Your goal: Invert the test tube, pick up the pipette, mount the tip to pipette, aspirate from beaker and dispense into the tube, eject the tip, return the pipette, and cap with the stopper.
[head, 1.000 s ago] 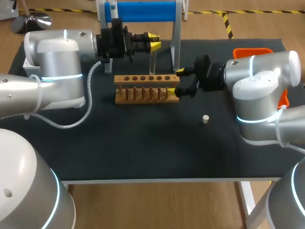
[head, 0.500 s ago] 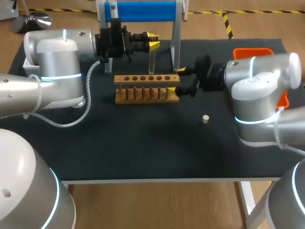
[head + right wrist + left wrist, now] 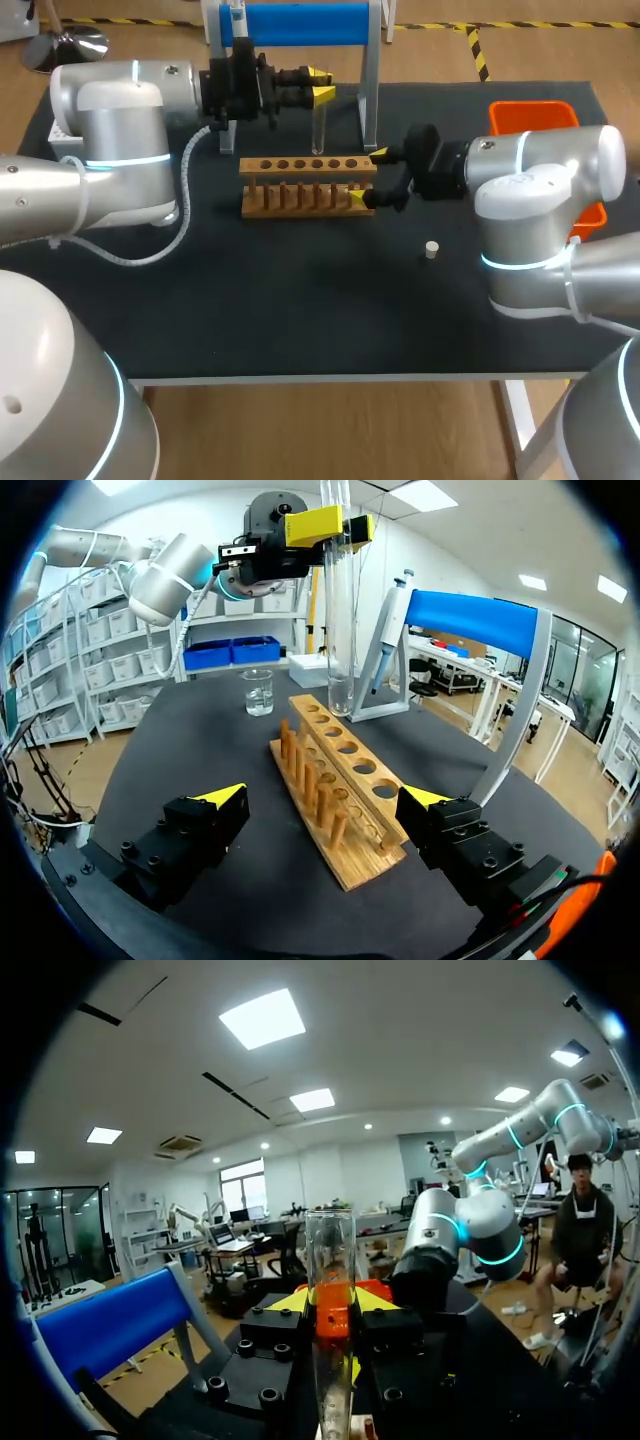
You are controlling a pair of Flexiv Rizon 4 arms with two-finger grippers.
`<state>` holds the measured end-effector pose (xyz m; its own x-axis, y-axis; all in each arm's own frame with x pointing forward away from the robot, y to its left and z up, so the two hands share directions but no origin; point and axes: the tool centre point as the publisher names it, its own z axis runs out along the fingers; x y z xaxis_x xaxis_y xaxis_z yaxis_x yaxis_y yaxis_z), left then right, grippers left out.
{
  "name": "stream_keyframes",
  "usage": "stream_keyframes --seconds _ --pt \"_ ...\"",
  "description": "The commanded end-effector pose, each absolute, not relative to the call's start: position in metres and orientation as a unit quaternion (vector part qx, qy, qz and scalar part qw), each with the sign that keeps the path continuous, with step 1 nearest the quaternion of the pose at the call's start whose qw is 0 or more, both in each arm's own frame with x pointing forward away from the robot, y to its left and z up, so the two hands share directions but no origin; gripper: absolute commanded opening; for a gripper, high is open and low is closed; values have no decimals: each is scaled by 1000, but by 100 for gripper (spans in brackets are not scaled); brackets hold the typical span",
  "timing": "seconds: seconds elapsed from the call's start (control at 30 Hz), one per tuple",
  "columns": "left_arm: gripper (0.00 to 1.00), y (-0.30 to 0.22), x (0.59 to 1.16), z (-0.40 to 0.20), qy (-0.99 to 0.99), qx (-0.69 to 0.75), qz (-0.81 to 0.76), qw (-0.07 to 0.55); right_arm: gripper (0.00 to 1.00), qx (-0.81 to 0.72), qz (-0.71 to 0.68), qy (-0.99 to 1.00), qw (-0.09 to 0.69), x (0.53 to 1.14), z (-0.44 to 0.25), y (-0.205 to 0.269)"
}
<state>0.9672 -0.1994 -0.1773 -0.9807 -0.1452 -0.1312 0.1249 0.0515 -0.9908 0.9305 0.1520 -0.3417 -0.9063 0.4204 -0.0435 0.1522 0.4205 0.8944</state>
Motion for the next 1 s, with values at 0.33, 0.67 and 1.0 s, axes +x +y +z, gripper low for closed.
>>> stream_keyframes --seconds 0.33,0.67,1.0 --pt "0 -200 970 -183 716 -7 -691 97 100 173 509 833 131 931 -344 154" --pt "0 -201 971 -190 716 -5 -691 96 100 173 509 833 131 931 -344 154" --pt "0 -202 970 -195 717 1 -690 95 100 173 509 833 131 931 -344 154"
